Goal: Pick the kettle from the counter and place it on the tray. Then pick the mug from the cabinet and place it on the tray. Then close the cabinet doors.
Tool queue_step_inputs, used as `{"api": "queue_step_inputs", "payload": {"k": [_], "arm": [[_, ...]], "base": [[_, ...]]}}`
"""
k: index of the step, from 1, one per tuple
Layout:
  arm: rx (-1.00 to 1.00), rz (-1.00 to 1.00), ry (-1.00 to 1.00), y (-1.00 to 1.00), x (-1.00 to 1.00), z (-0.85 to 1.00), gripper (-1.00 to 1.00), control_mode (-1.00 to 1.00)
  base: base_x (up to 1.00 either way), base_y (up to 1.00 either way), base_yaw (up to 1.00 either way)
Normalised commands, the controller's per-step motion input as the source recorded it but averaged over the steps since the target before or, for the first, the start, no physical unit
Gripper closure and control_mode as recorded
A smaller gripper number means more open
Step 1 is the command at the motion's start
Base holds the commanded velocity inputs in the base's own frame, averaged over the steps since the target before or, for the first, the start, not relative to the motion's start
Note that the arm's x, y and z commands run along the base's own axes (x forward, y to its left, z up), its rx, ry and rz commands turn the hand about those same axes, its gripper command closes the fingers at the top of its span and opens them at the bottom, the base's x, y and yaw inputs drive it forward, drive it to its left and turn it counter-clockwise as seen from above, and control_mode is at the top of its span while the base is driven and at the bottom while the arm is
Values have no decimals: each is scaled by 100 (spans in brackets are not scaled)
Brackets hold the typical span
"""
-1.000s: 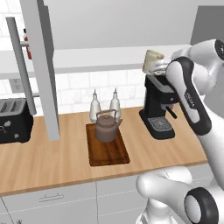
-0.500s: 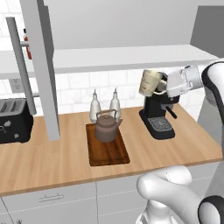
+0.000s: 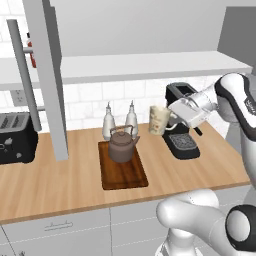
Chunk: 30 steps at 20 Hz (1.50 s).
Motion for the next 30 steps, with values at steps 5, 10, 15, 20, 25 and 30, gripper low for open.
{"api": "queue_step_inputs", "payload": {"k": [5, 10, 15, 20, 25, 30], "arm": [[0, 23, 0, 36, -11, -71, 100, -100], [0, 10, 0, 36, -6, -64, 100, -100], [-3, -1, 0, 16, 0, -43, 100, -100], [-3, -1, 1, 13, 18, -50, 100, -100], [-9, 0, 0, 11, 31, -43, 100, -100], [-18, 0, -6, 7, 31, -39, 100, -100]], "base": [[0, 0, 0], [0, 0, 0], [0, 0, 0], [0, 0, 0], [0, 0, 0], [0, 0, 0]]}}
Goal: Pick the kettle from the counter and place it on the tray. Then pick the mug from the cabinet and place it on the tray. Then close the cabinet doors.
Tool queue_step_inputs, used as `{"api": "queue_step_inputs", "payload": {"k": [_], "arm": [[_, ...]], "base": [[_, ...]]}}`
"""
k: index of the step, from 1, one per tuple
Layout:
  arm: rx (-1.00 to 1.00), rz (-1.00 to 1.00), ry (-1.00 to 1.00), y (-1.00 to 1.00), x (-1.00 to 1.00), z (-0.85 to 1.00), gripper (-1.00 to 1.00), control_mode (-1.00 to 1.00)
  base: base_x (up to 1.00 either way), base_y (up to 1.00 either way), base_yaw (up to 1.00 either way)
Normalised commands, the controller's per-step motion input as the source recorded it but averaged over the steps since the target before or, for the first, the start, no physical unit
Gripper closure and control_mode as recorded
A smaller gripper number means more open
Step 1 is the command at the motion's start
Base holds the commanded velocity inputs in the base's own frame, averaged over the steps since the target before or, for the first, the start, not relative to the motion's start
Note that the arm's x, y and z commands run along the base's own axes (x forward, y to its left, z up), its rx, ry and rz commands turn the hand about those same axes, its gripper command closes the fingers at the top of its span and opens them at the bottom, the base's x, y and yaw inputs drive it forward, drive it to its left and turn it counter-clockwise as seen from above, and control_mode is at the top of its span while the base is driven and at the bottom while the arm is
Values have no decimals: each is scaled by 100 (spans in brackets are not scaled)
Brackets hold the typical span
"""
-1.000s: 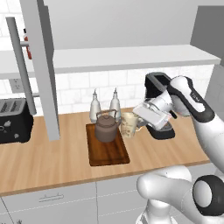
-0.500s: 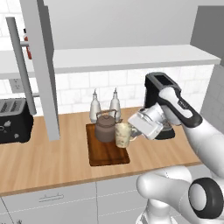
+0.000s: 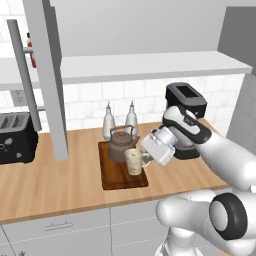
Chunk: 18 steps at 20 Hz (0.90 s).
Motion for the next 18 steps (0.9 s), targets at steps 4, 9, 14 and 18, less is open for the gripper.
{"api": "queue_step_inputs", "payload": {"k": [4, 9, 14, 18], "arm": [[-8, 0, -11, 1, 28, -26, 100, -100], [-3, 0, -8, 11, 29, -28, 100, -100], [0, 0, -4, 17, 28, -26, 100, -100], [0, 0, -1, 17, 31, -33, 100, -100]], "base": [[0, 0, 0], [0, 0, 0], [0, 0, 0], [0, 0, 0]]}}
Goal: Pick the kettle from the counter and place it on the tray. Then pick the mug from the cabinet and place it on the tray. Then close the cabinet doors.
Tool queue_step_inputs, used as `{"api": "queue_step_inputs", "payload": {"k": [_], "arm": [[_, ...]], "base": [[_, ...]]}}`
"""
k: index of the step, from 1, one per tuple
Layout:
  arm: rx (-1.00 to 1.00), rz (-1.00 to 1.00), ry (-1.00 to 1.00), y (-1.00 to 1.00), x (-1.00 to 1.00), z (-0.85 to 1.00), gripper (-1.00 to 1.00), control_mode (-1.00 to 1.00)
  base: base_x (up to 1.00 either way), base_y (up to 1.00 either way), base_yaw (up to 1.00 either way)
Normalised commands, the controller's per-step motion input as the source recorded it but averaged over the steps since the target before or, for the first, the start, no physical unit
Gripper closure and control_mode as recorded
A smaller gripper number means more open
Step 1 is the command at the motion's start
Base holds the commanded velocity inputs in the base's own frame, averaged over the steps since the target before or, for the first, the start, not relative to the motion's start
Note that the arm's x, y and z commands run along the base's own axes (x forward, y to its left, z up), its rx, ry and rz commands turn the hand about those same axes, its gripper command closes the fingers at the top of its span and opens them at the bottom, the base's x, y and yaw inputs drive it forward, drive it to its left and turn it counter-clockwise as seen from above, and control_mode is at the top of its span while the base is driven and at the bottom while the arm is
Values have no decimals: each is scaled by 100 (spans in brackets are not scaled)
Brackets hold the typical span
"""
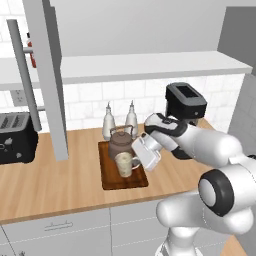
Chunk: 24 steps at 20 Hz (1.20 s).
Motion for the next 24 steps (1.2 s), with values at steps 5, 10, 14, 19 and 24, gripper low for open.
{"api": "queue_step_inputs", "payload": {"k": [5, 10, 14, 19, 24], "arm": [[0, 0, 0, 12, 27, -26, 100, -100], [0, 0, 0, 6, 27, -25, 100, -100], [0, 0, 0, 0, 23, -19, 100, -100], [0, 0, 0, 0, 17, -18, 100, -100], [0, 0, 0, 0, -1, -27, 100, -100]], "base": [[0, 0, 0], [0, 0, 0], [0, 0, 0], [0, 0, 0], [0, 0, 0]]}}
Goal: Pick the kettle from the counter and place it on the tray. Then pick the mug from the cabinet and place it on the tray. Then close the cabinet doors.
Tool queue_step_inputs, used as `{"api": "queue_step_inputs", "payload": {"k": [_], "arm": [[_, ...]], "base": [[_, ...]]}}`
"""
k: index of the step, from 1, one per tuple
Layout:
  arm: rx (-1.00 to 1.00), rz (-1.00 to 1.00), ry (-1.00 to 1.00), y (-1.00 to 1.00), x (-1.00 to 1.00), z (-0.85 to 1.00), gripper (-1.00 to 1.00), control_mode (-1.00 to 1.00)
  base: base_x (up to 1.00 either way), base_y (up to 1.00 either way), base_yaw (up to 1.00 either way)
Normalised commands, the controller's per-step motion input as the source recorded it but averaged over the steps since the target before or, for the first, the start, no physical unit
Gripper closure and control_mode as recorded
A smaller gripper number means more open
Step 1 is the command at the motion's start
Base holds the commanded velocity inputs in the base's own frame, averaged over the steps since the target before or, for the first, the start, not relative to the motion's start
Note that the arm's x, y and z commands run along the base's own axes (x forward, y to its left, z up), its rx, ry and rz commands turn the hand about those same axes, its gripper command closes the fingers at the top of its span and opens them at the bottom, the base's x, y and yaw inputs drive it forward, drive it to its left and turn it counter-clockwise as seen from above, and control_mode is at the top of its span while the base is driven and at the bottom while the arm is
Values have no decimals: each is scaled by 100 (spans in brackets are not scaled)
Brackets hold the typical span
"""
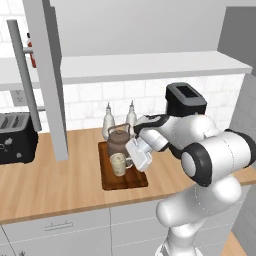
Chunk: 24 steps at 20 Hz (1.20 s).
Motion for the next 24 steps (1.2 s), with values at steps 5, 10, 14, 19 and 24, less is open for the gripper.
{"api": "queue_step_inputs", "payload": {"k": [5, 10, 14, 19, 24], "arm": [[0, 0, 0, 0, -2, -29, 100, -100], [0, 0, 0, 0, 0, -29, 100, -100], [0, 0, 0, 0, 0, -34, 100, -100], [0, 0, 1, 0, 0, -30, -100, -100], [0, -1, 2, -13, 0, -14, -100, -100]], "base": [[0, 0, 0], [0, 0, 0], [0, 0, 0], [0, 0, 0], [0, 0, 0]]}}
